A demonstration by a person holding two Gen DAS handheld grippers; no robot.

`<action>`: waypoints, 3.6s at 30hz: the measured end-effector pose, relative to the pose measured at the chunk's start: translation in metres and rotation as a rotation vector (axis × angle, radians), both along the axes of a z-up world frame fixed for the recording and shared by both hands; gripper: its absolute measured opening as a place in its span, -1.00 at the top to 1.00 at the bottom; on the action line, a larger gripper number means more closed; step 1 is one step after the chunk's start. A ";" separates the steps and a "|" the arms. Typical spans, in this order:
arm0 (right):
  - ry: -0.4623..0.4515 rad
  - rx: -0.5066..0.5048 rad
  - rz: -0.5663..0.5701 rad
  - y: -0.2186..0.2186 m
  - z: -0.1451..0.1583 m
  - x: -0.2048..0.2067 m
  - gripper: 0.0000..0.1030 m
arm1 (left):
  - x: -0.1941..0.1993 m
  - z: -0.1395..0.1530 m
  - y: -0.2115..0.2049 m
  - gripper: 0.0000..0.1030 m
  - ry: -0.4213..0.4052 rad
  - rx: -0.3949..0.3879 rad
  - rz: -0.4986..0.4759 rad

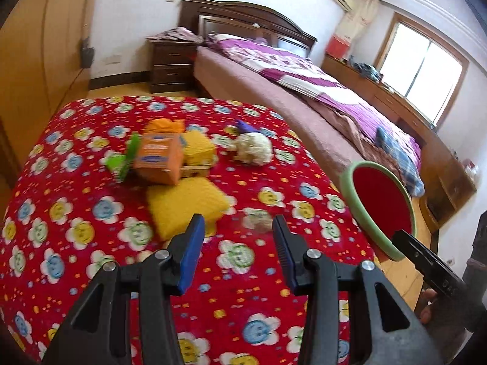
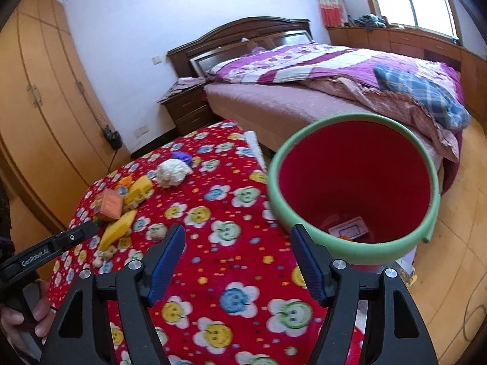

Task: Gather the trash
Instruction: 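Move both open tools back over the cluttered bedspread, then grasp the orange printed box with the right tool, then lift the orange box with right tool while left reaches toward green packet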

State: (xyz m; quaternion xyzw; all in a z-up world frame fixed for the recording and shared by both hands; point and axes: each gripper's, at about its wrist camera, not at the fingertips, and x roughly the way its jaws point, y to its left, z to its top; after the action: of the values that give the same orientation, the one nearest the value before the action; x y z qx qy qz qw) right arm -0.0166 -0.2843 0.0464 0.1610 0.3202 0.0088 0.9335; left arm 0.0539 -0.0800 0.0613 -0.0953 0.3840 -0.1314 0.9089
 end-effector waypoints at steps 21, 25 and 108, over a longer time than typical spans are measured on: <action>-0.018 -0.029 0.158 0.096 0.023 0.047 -0.43 | 0.013 0.015 0.135 0.11 -0.032 0.064 0.275; -0.012 -0.028 0.185 0.115 0.023 0.062 -0.43 | 0.021 0.004 0.150 0.11 -0.012 0.064 0.301; -0.002 0.062 0.193 0.104 -0.022 0.104 0.08 | 0.151 -0.069 0.076 -0.26 0.153 0.067 0.016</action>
State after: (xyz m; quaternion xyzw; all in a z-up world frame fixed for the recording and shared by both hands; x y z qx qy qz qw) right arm 0.0874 -0.1807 0.0239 0.1585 0.3327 0.1087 0.9233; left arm 0.2045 -0.0039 -0.0081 -0.0774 0.4559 -0.1036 0.8806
